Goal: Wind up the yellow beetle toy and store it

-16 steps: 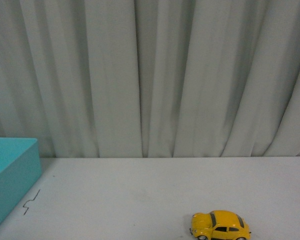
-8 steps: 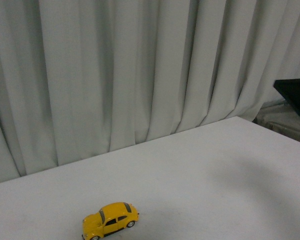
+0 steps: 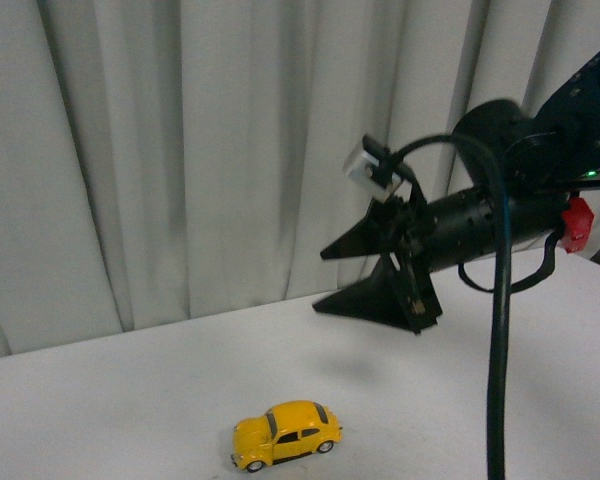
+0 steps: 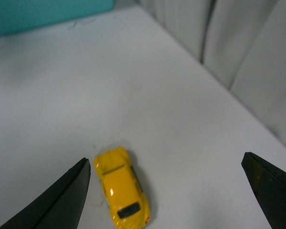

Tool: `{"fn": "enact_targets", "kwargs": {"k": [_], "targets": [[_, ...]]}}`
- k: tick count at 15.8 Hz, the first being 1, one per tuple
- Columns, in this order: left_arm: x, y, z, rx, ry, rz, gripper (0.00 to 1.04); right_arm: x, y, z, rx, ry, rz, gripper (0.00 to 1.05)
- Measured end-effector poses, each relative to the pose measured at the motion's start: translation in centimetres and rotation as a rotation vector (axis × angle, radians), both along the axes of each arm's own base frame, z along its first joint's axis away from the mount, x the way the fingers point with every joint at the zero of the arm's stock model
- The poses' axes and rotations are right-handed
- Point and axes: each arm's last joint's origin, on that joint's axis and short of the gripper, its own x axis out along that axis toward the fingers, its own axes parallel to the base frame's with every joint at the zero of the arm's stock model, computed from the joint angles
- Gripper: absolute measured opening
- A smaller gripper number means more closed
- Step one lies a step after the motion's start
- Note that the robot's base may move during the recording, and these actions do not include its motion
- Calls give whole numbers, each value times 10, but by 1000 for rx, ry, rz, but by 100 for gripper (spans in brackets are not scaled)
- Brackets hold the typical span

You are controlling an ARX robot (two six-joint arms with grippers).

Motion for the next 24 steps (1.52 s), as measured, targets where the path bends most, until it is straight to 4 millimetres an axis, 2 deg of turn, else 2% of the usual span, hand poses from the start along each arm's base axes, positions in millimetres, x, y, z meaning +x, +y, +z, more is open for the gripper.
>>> {"fn": "enact_targets", "kwargs": {"k": [11, 20, 21, 22, 23, 24], "targets": [[0, 0, 0, 0, 0, 0, 98, 13, 8, -32, -191, 49, 219, 98], [0, 0, 0, 0, 0, 0, 98, 24, 25, -54, -306, 8, 394, 98], [0, 0, 0, 0, 0, 0, 98, 28, 34, -59, -323, -14, 437, 98], [0, 0, 0, 0, 0, 0, 98, 34, 54, -65, -374, -64, 474, 98], [0, 0, 0, 0, 0, 0, 98, 30, 70, -79, -438, 5, 444, 98], [0, 0, 0, 0, 0, 0, 98, 26, 75, -87, -463, 71, 402, 98]]}}
